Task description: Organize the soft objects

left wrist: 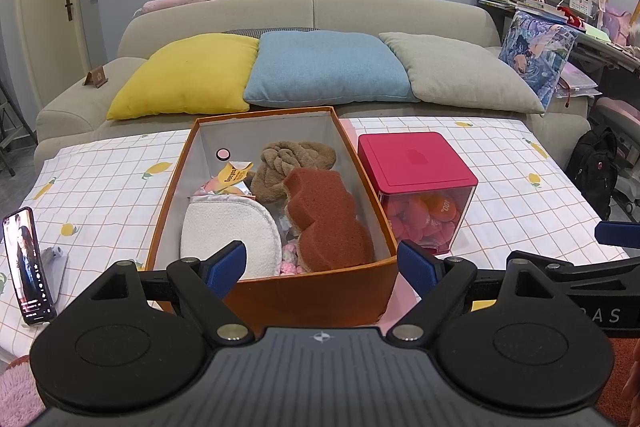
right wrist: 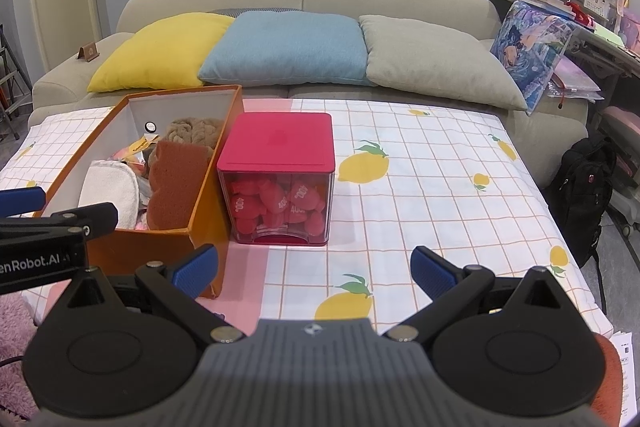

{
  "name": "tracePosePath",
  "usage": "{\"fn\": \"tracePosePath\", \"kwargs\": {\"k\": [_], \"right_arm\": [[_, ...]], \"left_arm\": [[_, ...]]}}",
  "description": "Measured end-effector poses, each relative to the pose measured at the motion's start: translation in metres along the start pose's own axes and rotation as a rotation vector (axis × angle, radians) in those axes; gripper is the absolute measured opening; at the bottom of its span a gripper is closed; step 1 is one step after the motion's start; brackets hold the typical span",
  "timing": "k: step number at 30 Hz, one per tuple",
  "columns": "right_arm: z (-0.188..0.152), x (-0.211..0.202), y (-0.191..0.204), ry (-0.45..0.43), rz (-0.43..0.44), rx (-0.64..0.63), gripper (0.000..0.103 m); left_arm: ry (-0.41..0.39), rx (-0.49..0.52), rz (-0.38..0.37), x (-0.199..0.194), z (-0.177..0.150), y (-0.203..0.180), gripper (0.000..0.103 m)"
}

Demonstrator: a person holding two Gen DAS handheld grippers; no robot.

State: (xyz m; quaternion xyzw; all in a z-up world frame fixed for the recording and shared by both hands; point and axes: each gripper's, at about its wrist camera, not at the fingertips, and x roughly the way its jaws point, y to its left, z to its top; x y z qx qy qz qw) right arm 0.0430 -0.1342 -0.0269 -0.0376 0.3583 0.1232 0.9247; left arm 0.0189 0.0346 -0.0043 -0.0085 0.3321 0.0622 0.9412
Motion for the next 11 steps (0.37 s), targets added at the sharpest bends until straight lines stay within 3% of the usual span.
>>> {"fn": "tracePosePath", "kwargs": {"k": [11], "right_arm": [[0.0004,0.0,0.0004,0.001,-0.001,0.001,0.1]], "left_arm": [[-0.004,0.003,0.001,0.0002,-0.0014,0.0013,0.1]]}}
